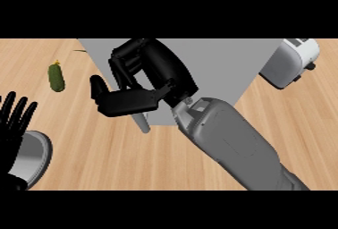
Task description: Pick up the wine, place it into the cabinet and close the cabinet
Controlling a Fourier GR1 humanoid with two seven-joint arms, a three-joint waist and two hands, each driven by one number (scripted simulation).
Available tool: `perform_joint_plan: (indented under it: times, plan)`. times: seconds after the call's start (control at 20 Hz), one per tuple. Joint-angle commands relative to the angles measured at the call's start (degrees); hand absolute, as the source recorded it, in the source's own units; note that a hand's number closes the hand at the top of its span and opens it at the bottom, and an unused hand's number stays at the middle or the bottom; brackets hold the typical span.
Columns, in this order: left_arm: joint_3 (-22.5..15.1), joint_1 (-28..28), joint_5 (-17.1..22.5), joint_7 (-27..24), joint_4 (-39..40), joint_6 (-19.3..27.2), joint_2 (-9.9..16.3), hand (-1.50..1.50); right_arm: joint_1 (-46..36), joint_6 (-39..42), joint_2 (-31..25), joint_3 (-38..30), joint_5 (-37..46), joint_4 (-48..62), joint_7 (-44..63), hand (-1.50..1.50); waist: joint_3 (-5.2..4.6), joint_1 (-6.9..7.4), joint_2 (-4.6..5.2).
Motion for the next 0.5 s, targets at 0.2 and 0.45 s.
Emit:
perform_joint_plan:
  times: [0.2, 0.45]
  plan:
    - [2.94, -1.21, 0.43, 1.87, 3.54, -2.49, 2.34, -1.50, 0.07, 5.73, -3.30, -5.20, 1.38, 9.23, -4.83, 1.50, -0.25, -0.28, 0.96]
    - [2.85, -1.72, -0.11, 1.34, 2.00, -1.26, 1.22, -1.50, -1.46, 8.58, -6.11, -7.96, 1.96, 14.23, -8.52, 1.50, -0.27, 0.53, 1.30]
